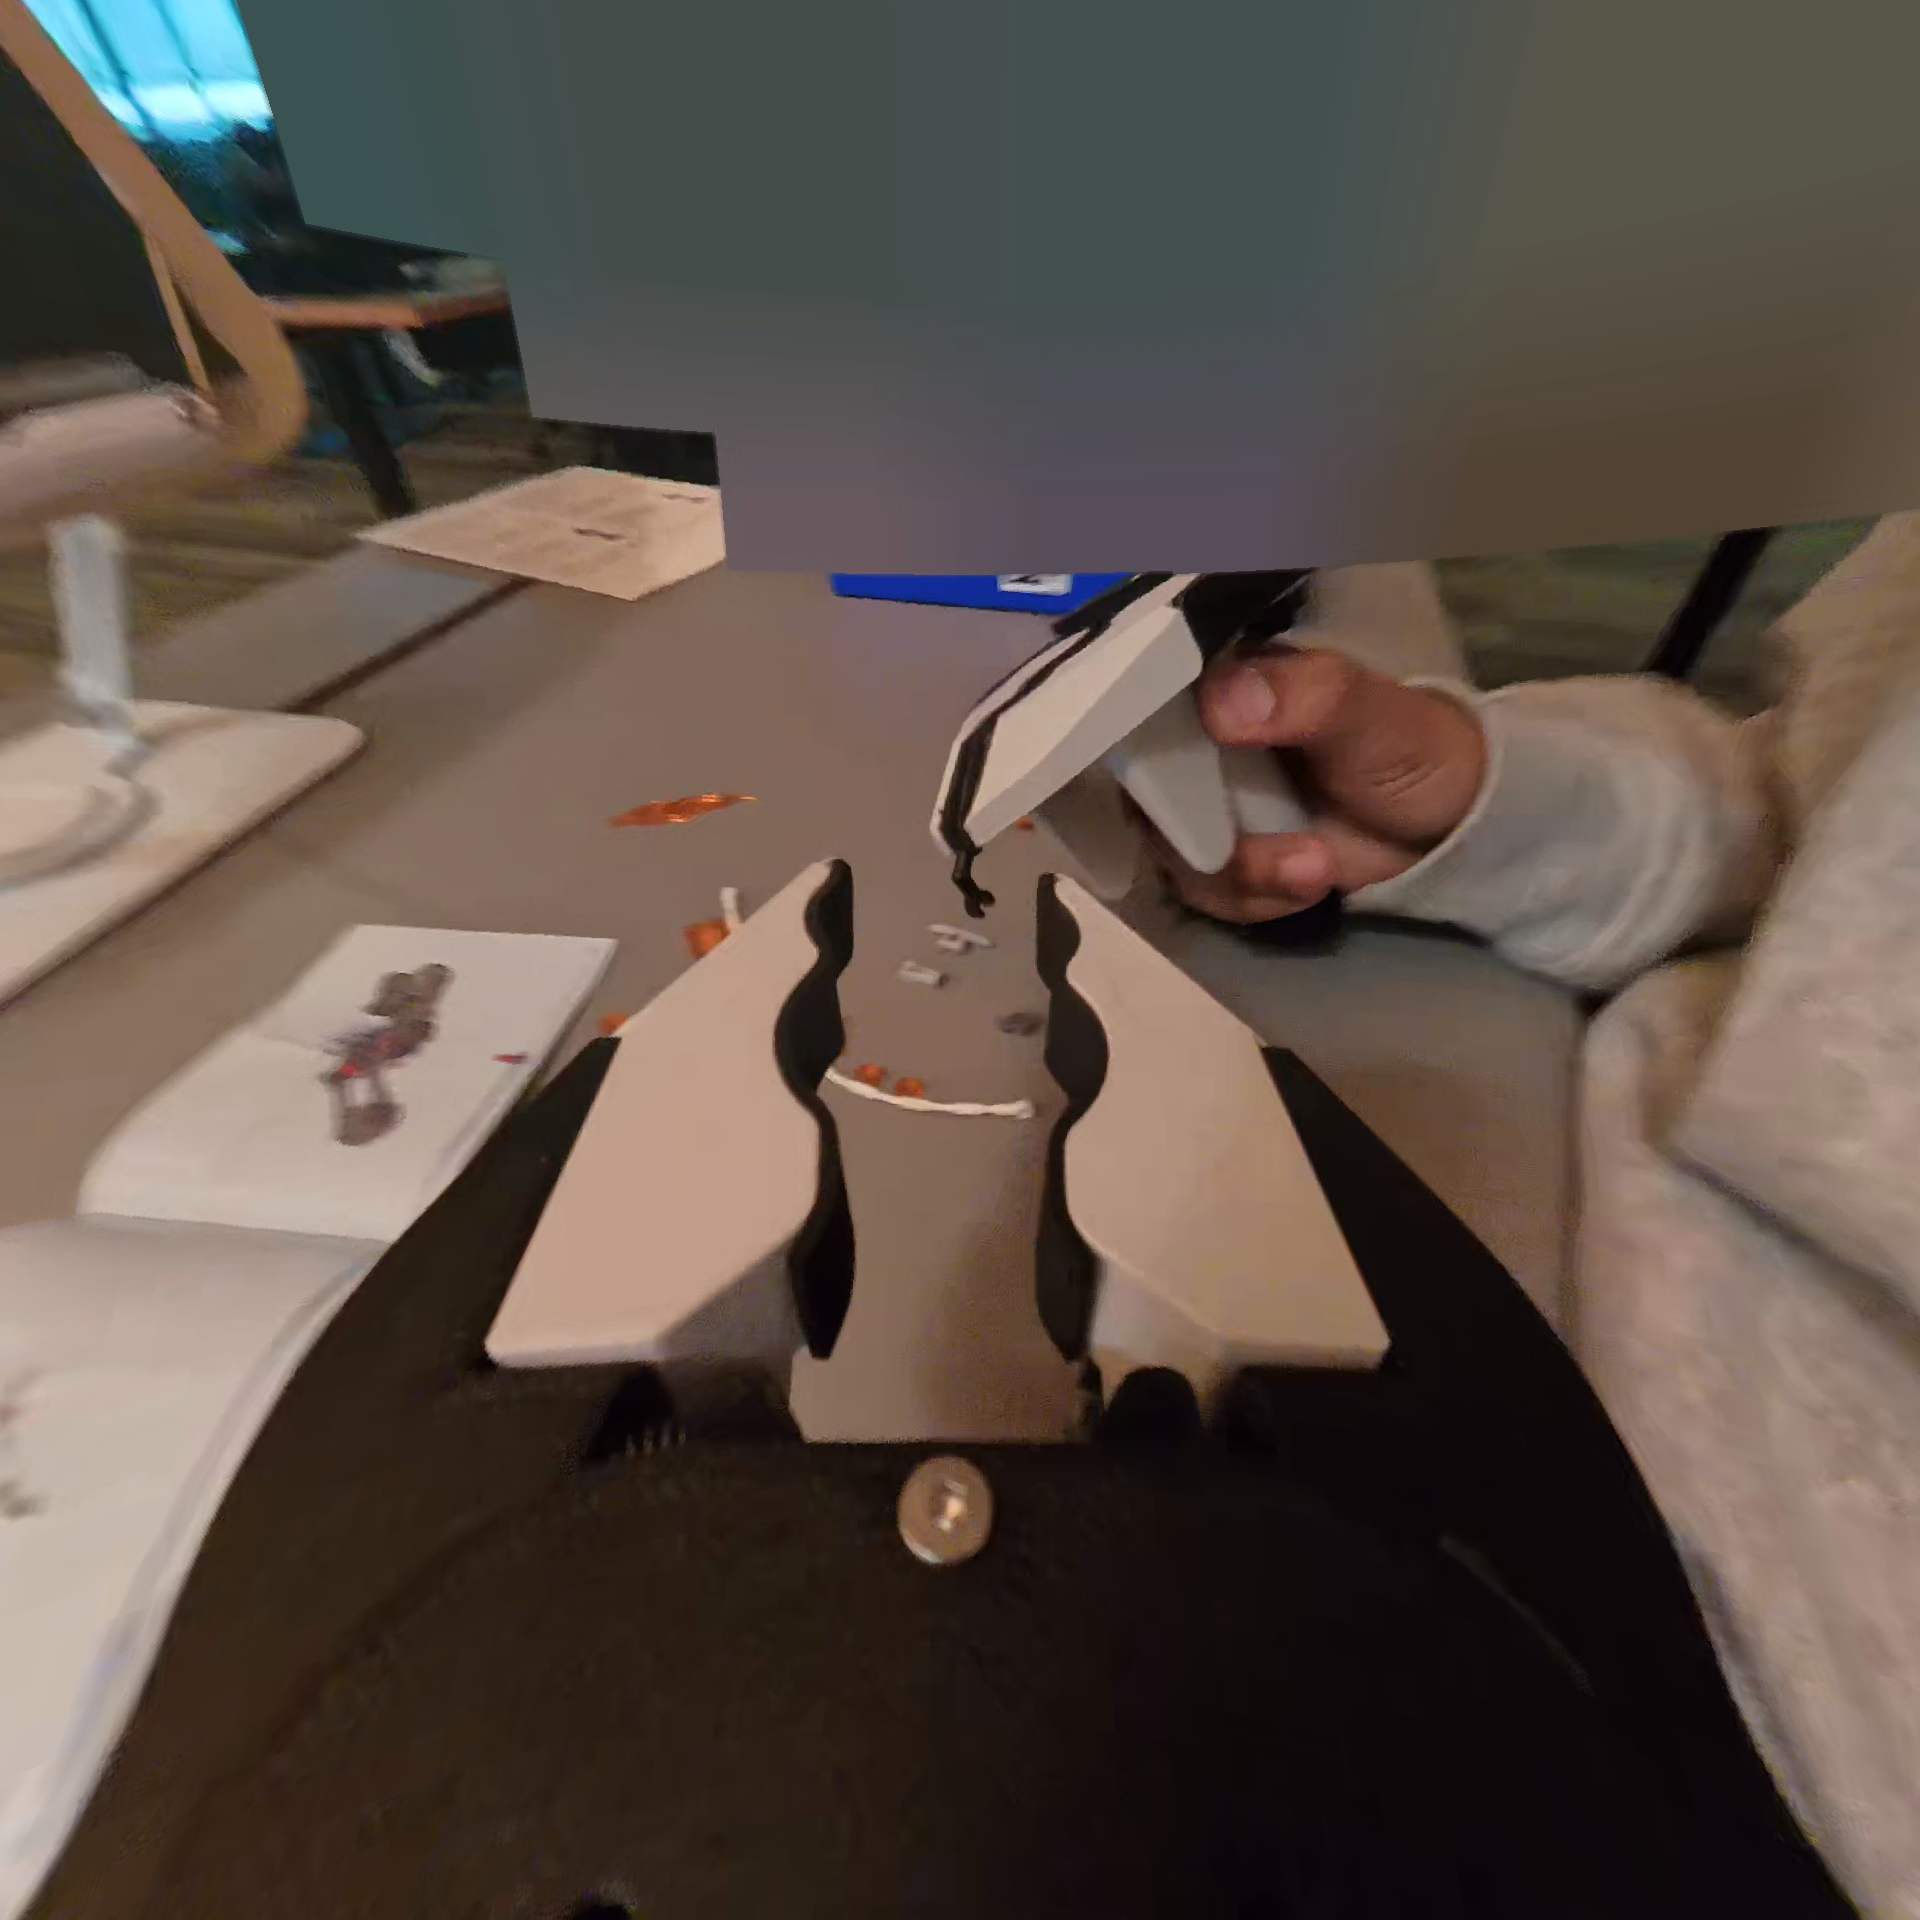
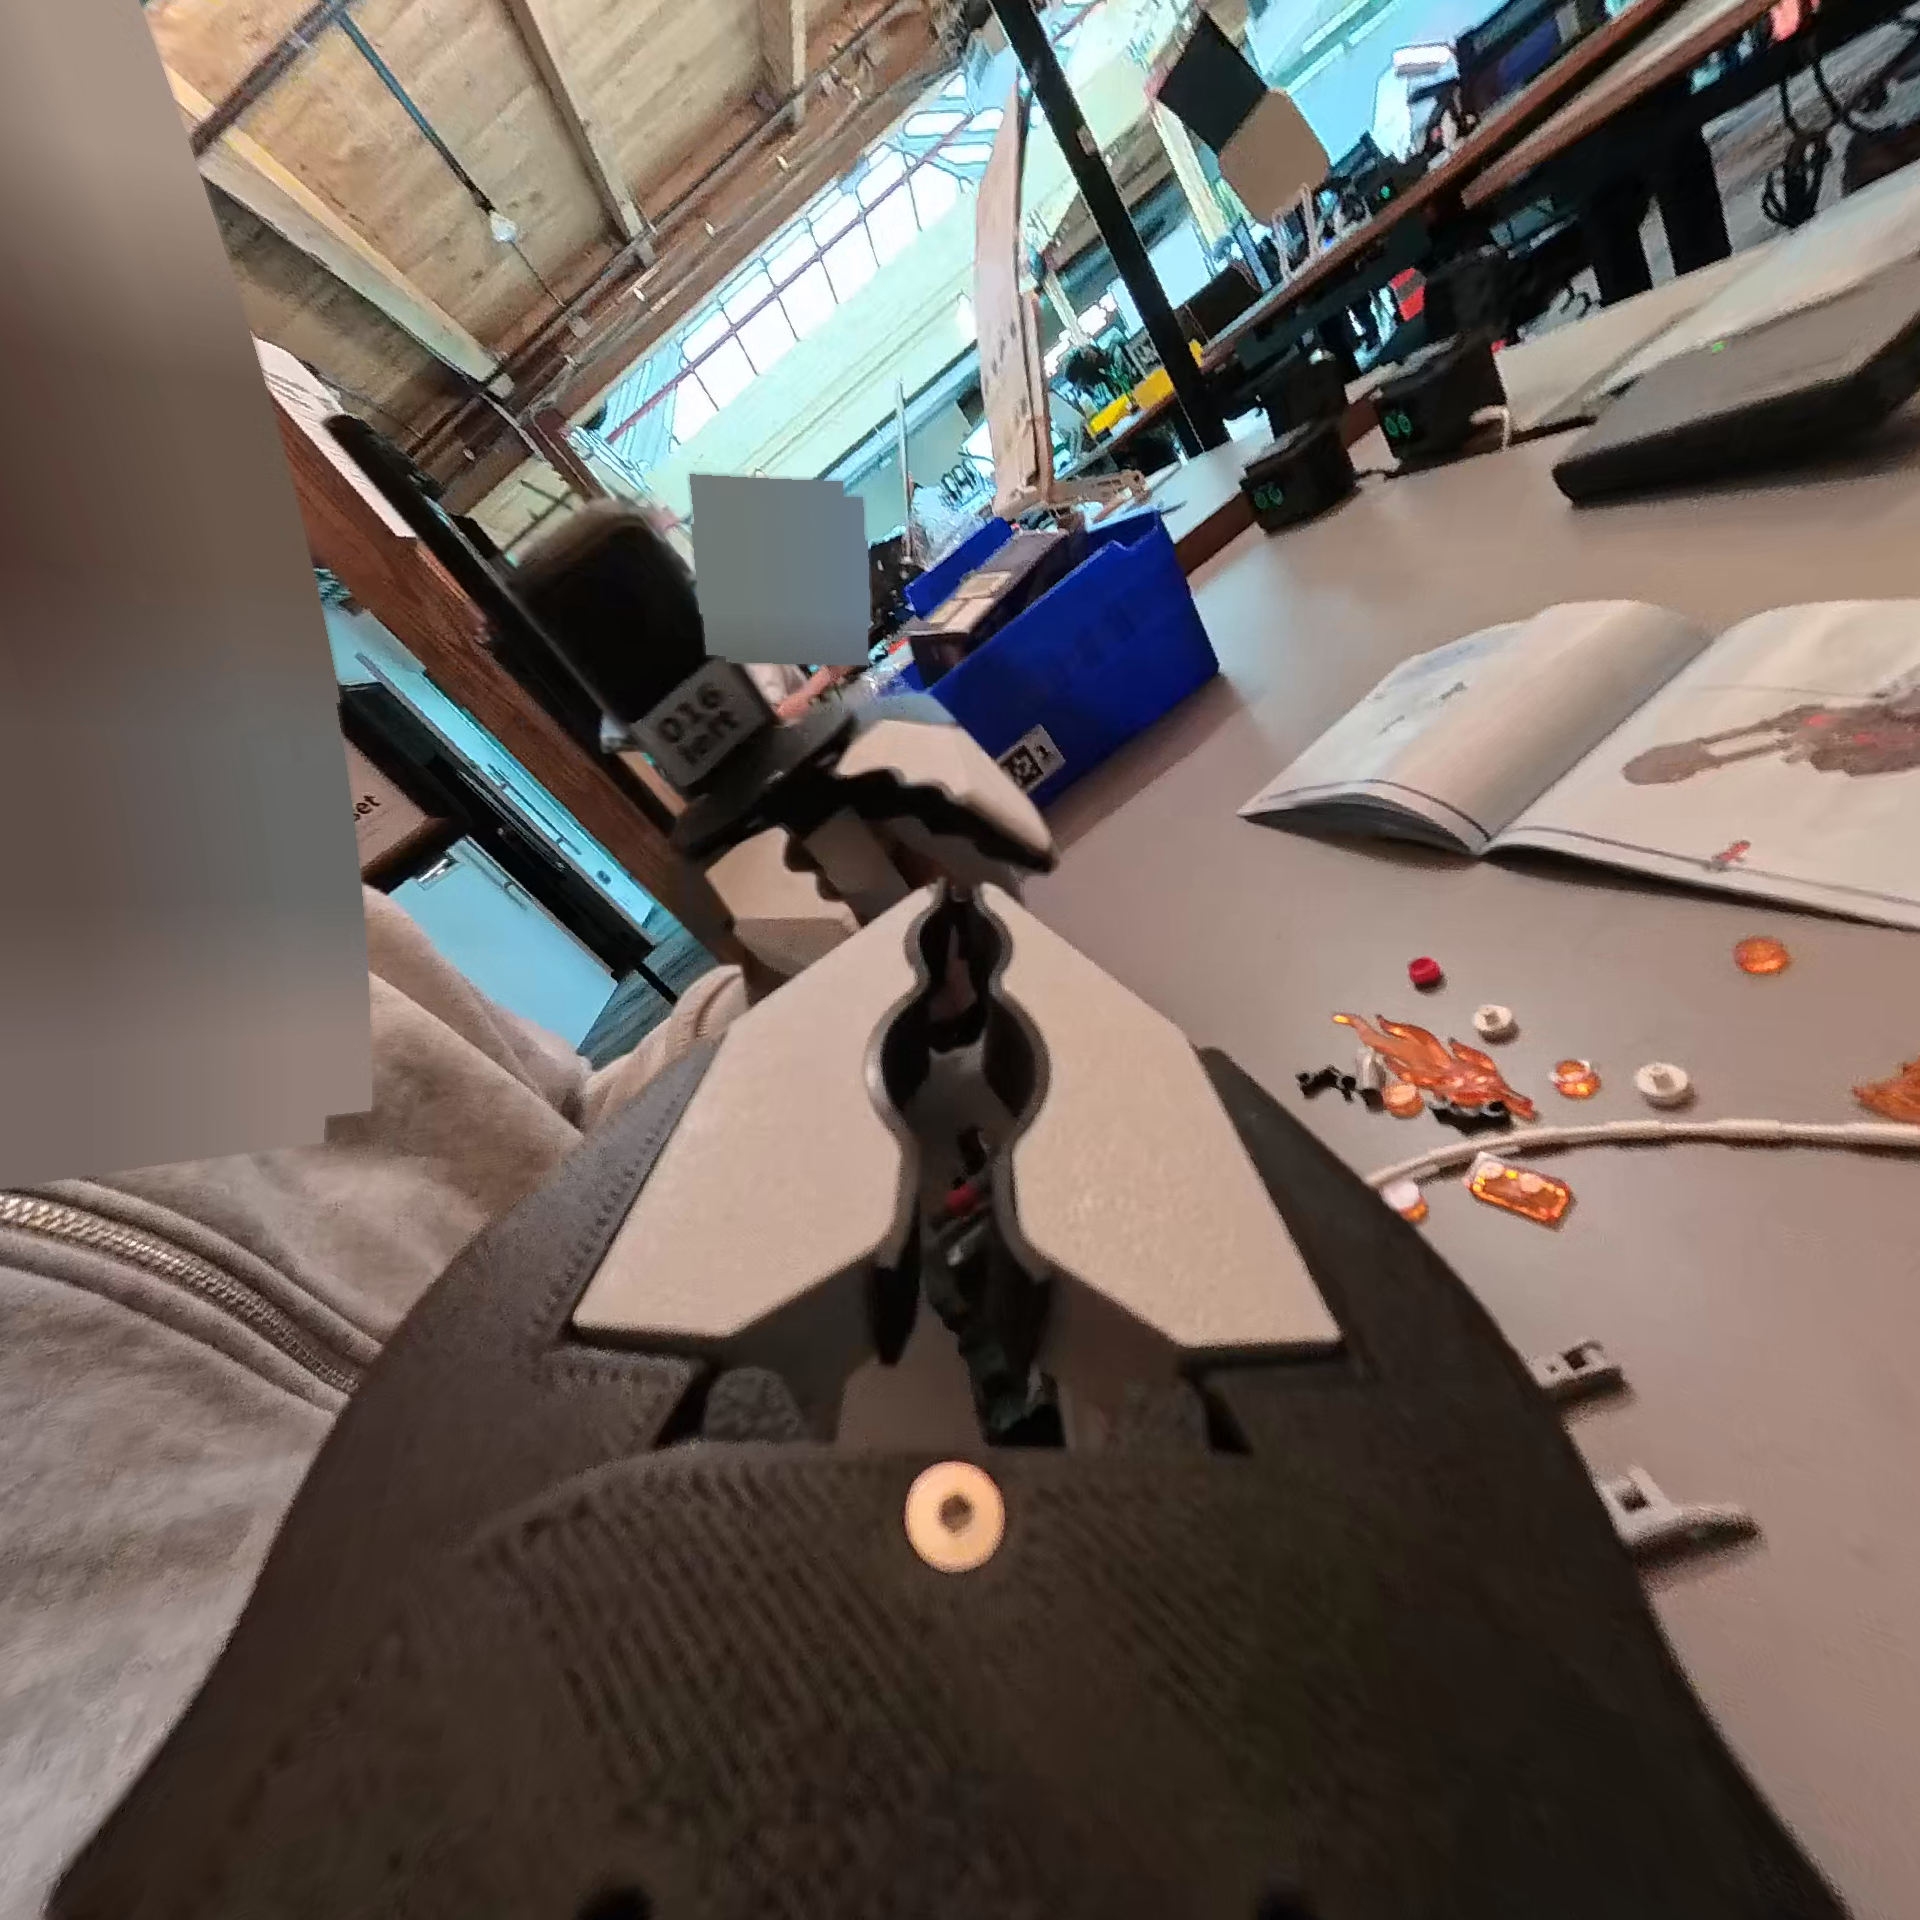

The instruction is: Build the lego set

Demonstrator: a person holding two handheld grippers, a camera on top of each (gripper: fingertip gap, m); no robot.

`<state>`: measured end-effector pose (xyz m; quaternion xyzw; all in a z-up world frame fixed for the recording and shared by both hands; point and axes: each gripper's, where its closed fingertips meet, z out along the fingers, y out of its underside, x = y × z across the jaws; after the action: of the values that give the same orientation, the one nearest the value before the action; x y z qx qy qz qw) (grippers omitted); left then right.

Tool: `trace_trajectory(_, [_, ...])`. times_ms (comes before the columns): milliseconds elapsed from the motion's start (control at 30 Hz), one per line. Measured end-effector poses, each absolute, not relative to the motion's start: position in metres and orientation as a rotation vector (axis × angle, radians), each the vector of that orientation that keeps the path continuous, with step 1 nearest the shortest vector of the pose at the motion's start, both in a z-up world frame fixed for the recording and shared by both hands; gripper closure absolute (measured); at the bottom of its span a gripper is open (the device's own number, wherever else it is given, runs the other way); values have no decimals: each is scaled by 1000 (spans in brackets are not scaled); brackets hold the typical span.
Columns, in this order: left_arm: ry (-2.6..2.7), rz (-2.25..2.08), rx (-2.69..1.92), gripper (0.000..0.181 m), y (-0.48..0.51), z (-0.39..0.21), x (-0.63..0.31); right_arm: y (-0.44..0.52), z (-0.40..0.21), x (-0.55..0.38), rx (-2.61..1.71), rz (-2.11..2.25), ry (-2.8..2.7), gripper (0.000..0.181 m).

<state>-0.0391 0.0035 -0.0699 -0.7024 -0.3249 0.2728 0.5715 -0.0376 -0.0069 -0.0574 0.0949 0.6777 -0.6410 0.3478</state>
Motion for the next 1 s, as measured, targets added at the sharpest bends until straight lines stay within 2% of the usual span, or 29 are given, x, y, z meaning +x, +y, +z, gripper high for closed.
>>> trace_trajectory(133, [-785, 280, -1447, 164, 6, -54, -29, -1, -44, -34, 177, -1725, 1702, 181])
trace_trajectory(267, [-779, 117, -1253, 170, -3, -35, -24, 0, -40, -28, 124, -1740, 1688, 181])
trace_trajectory(1000, [-774, -38, -1283, 175, 12, -46, -19, 2, -34, -22, 70, -1768, 1670, 181])
